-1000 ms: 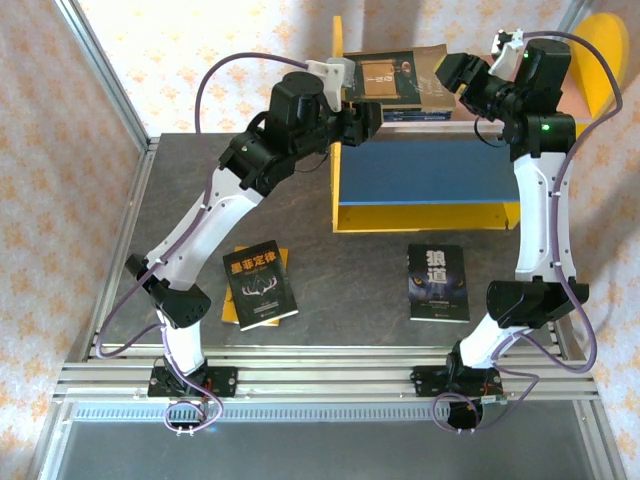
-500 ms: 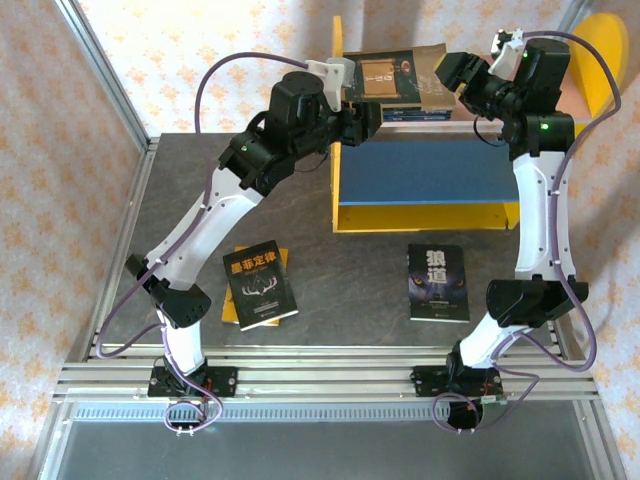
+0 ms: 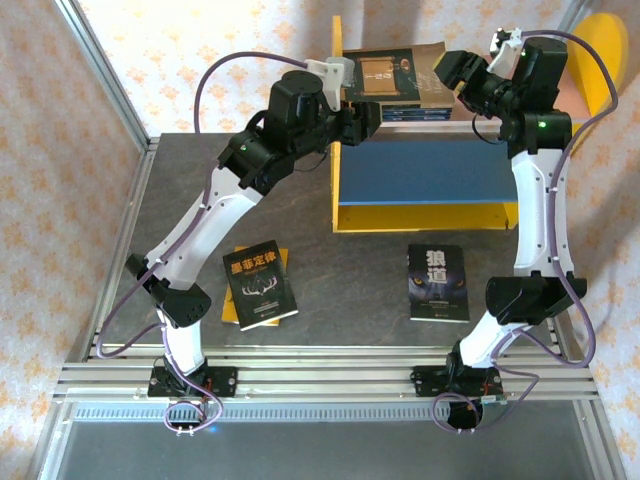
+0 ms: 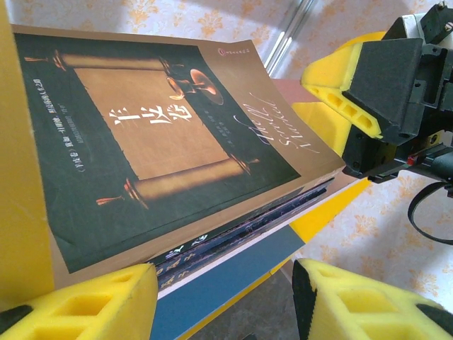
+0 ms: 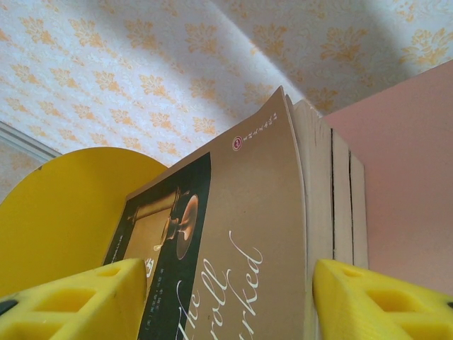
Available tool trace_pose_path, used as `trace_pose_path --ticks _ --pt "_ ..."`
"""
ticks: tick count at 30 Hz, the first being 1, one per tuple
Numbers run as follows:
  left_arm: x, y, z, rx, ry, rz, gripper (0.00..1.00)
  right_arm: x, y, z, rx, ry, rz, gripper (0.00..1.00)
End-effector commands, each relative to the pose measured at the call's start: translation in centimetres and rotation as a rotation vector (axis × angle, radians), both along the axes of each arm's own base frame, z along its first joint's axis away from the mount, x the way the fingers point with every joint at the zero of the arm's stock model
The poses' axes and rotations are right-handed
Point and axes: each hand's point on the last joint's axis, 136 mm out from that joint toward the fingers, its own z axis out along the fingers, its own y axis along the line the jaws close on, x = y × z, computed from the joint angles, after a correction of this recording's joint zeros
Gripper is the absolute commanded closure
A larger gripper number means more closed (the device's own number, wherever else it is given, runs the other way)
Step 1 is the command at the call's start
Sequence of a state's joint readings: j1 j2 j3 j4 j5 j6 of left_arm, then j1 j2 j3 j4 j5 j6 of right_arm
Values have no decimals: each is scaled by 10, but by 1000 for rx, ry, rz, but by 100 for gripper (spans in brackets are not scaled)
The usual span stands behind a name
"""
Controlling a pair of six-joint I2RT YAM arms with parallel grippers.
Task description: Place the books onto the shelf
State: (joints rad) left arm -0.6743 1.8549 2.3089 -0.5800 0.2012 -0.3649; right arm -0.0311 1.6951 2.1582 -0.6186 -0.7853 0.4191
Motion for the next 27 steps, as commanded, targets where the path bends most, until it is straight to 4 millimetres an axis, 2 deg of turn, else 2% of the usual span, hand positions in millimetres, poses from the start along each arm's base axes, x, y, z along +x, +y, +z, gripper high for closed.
trace_pose_path --ticks 1,5,8,12,20,27 --pt "12 13 9 5 -42 44 48 -5 19 16 8 -55 69 37" --pt "-1 27 29 -3 -84 59 48 -9 16 15 -20 -53 53 35" --pt "-16 45 46 -16 -128 89 47 -13 12 15 -45 -53 31 31" --pt "-30 64 56 -10 -159 125 46 -16 8 15 -70 -52 3 28" --pt "-45 89 42 31 -148 184 46 -28 -4 14 -140 -45 -58 22" --pt "-58 107 15 66 -112 222 45 -42 -8 11 -182 -39 -72 20"
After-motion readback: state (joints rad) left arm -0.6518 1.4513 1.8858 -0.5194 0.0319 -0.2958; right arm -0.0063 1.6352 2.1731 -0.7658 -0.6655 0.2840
